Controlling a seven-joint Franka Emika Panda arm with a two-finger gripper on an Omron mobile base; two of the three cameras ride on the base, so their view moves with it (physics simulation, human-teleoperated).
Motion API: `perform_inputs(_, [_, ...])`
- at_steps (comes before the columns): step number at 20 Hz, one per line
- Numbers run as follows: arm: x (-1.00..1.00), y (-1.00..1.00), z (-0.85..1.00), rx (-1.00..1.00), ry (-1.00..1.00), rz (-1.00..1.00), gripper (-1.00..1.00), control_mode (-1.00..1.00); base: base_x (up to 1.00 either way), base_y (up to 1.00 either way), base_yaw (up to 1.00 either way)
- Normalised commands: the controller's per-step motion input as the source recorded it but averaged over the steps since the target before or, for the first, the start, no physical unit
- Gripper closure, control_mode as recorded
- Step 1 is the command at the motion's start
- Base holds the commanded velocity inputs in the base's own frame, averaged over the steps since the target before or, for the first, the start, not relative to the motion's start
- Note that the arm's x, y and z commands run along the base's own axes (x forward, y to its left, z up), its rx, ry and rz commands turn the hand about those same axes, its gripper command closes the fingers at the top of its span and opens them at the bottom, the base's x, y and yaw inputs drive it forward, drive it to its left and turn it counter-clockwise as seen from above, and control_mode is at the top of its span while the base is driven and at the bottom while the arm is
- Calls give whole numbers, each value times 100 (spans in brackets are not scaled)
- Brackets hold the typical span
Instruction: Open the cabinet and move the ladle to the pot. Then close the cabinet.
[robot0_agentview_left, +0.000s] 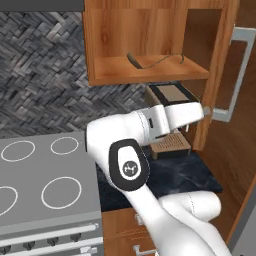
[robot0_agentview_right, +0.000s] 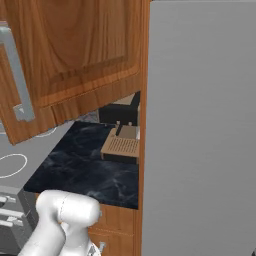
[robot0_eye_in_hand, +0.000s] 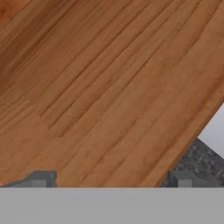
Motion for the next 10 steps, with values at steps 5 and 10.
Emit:
perform_inputs(5, [-37,-81,0,-2,0,-2,-100,-100,0,0,0])
perform_inputs(10, [-20,-71,0,-1,0,0,-100,-100,0,0,0])
